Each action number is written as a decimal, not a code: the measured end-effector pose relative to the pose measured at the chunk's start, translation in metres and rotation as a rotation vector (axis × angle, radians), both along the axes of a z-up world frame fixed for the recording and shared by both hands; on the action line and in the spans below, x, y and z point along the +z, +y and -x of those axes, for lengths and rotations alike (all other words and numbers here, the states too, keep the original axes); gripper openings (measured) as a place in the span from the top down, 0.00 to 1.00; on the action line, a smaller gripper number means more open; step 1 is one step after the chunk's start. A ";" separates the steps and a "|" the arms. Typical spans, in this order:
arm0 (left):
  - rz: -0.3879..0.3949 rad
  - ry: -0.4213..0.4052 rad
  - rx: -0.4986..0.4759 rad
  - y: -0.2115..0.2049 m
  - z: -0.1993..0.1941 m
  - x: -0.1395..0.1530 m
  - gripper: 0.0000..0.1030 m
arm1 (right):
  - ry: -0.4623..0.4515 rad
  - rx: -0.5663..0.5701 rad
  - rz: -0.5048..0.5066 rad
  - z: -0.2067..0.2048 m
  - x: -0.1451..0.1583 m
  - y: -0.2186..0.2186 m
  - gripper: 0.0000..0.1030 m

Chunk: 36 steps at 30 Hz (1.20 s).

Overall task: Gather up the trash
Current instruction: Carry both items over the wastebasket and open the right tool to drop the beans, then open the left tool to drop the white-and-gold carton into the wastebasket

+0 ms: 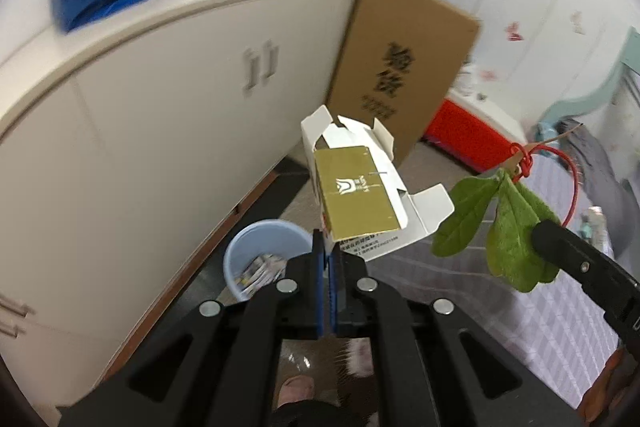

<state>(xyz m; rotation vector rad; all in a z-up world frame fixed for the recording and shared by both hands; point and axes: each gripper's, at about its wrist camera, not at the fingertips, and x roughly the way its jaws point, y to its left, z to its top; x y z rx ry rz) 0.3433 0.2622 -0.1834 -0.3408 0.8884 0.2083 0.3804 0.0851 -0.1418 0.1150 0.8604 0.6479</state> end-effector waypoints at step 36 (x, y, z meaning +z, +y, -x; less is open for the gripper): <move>0.036 0.155 0.105 0.069 -0.015 -0.075 0.98 | 0.044 0.037 0.193 -0.041 -0.098 0.095 0.32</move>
